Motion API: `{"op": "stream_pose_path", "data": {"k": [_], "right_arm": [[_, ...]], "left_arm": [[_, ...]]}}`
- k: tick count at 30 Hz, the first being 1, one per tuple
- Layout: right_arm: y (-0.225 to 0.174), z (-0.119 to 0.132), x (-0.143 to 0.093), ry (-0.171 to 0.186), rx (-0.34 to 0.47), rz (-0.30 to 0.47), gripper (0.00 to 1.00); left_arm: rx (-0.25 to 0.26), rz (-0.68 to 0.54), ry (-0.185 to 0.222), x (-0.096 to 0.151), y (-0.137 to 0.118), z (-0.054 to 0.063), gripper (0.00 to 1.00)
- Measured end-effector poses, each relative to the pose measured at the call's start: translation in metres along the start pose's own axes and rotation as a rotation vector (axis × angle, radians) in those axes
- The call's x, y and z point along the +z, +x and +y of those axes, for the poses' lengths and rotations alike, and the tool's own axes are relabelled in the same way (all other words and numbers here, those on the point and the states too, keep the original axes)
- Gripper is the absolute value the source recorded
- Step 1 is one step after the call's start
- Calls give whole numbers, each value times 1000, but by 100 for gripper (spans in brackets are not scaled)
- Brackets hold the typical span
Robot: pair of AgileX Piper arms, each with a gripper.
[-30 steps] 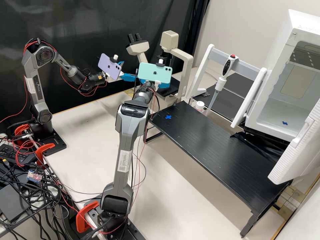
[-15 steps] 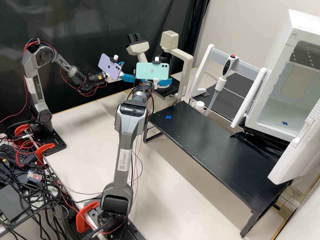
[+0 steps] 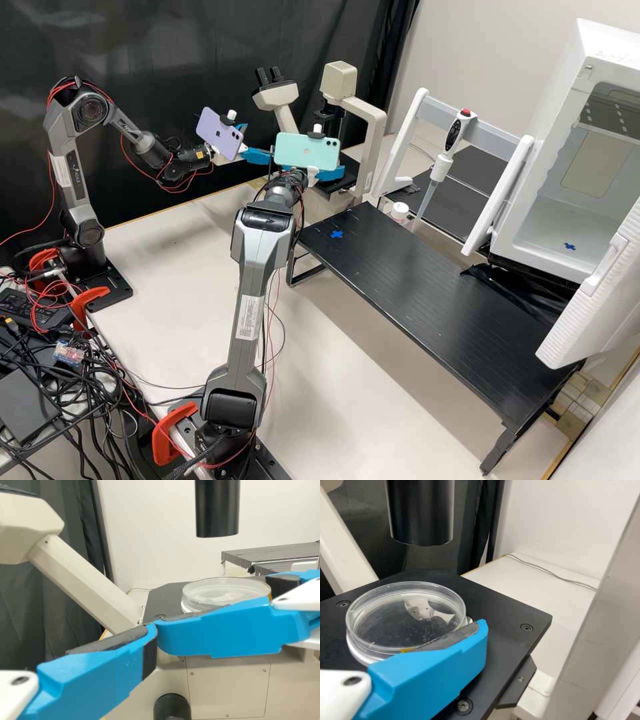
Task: Move the petri dish to the bench
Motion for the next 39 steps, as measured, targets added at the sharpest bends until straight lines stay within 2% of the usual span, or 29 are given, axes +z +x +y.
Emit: {"op": "stream_pose_path", "data": {"k": [7,10,11,13,16,19,25,26,29,30,32,37,38,39], "right_arm": [[0,1,1,14,1,8,100],[1,3,0,23,-9,39,100],[1,4,1,13,-9,45,100],[0,6,-1,39,-17,65,100],[-5,11,-7,105,-44,85,100],[-10,15,-10,138,-61,91,100],[-10,16,-10,136,-58,75,100],[-10,17,-10,123,-54,71,100],[-8,18,-9,117,-43,56,100],[-7,18,-8,124,-43,48,100],[-5,16,-9,91,-41,37,100],[-1,16,-9,54,-19,15,100],[0,15,-8,30,-11,9,100],[1,15,-8,25,-8,7,100]], "left_arm": [[0,0,0,0,0,0,100],[0,0,0,0,0,0,100],[0,0,0,0,0,0,100],[0,0,0,0,0,0,100],[6,-1,0,0,0,1,100],[28,-5,0,0,0,3,100],[34,-6,0,1,0,3,100],[34,-6,0,1,0,3,100],[34,-6,0,1,0,3,100],[34,-6,0,1,0,3,100],[34,-6,0,1,0,3,100],[34,-9,2,1,0,3,100],[34,-9,2,1,0,3,100],[34,-9,2,1,0,3,100]]}}
